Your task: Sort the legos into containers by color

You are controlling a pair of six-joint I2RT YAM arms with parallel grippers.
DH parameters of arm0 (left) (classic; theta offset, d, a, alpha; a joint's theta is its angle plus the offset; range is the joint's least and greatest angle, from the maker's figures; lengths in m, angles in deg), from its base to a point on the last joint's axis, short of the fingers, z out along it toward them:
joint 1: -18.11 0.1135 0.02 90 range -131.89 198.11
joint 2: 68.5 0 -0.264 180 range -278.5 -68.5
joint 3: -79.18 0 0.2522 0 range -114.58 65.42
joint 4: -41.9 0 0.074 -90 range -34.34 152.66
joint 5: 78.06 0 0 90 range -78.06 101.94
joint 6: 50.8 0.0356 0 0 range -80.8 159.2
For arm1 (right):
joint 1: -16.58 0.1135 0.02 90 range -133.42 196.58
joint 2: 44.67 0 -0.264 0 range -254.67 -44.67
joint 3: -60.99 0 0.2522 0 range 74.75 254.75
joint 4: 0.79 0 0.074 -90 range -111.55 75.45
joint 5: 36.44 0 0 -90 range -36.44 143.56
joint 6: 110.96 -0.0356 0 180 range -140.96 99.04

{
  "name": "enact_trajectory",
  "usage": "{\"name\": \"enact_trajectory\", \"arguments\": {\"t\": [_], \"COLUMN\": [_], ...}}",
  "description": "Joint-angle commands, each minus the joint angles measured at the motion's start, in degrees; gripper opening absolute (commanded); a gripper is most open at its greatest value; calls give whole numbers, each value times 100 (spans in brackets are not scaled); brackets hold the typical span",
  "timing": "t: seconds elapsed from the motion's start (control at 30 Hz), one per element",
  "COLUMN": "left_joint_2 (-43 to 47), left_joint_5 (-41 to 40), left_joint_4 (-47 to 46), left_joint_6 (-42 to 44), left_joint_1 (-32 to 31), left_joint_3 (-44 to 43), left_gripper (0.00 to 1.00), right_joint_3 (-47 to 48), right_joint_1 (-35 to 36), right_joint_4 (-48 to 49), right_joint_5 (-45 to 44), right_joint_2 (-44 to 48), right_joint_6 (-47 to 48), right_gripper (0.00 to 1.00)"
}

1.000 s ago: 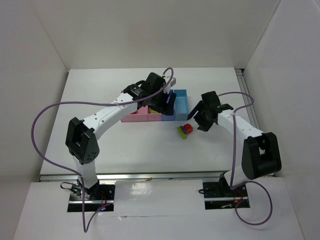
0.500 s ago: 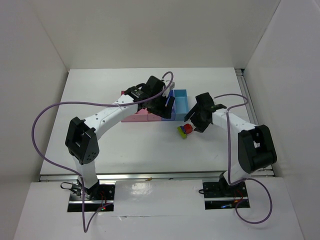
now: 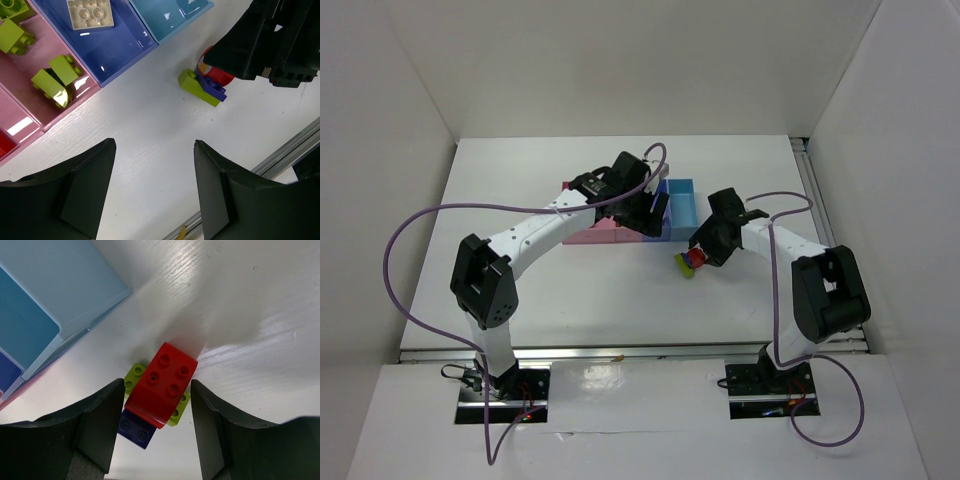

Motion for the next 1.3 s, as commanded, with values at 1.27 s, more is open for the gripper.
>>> {"name": "enact_trajectory", "arguments": {"t": [1.27], "left_joint_2": [519], "left_joint_5": [2844], "left_joint_4": [213], "left_joint_6": [822], "left_joint_1": [-134], "left_joint_3": [-623], "left_gripper": [91], "right_joint_3": [984], "right_joint_1": [393], "right_joint_4": [-781], "right_joint_5": [380], "right_joint_2": [2537], "right_joint_6": [1759], "right_gripper": [26]}}
